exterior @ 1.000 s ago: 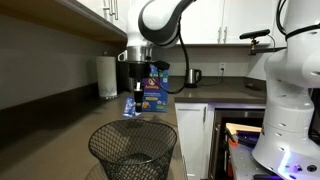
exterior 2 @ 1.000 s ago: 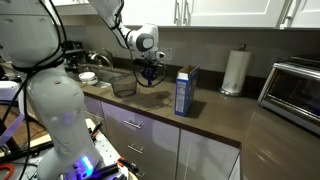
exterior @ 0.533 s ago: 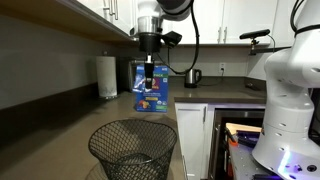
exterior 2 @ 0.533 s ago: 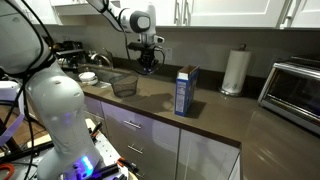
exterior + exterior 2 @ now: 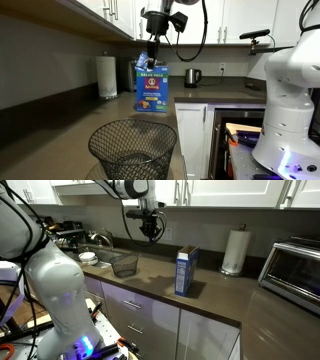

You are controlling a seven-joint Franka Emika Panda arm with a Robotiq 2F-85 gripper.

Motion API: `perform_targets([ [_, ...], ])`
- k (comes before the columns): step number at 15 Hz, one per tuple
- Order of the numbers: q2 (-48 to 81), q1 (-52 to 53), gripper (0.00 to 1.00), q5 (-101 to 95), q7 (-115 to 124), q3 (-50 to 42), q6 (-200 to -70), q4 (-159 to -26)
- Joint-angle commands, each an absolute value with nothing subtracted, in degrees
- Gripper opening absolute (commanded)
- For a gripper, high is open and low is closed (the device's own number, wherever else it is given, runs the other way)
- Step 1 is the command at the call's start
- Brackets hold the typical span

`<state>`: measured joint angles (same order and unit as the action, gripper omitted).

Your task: Get the blue item on the table and place it in the blue box

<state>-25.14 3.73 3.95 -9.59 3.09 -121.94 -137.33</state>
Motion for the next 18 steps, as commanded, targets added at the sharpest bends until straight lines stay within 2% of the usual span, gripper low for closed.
perform_targets([
  [1, -27.3, 2.3, 0.06, 2.4, -6.1, 1.6, -121.6, -137.1],
  [9, -28.5, -1.6, 0.09, -1.6, 2.4, 1.7, -125.0, -136.3],
  [12, -27.9, -2.7, 0.04, -4.0, 6.0, 2.1, -126.0, -135.8],
  [18, -28.8, -4.9, 0.05, -7.1, 12.0, 2.5, -127.0, -136.4],
])
